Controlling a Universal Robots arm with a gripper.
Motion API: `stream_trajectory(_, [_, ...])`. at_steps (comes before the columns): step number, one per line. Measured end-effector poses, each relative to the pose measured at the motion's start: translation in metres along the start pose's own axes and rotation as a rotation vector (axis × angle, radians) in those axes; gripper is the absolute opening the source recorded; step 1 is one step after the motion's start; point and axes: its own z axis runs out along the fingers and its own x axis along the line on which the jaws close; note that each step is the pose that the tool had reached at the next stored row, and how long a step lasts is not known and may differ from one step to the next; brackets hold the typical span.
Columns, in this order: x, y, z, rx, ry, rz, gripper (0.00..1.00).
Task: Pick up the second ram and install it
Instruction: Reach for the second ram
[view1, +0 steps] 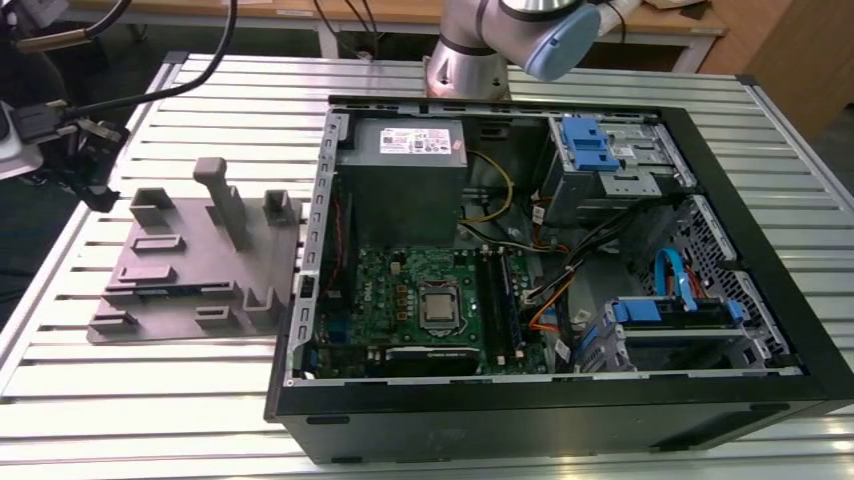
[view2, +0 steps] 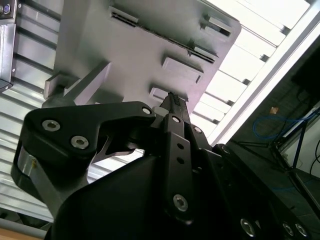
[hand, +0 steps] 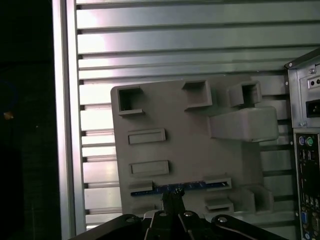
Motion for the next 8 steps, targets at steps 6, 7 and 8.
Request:
stream_trajectory(6, [0.0000, -0.0021, 0.0063, -0.0001, -0.0001, 0.000, 0.10])
stream_trajectory(7, [0.0001, -0.0023, 0.0075, 0.0000, -0.0001, 0.000, 0.10])
stream_trajectory(8, [0.0001, -0.0025, 0.0089, 0.0000, -0.0001, 0.000, 0.10])
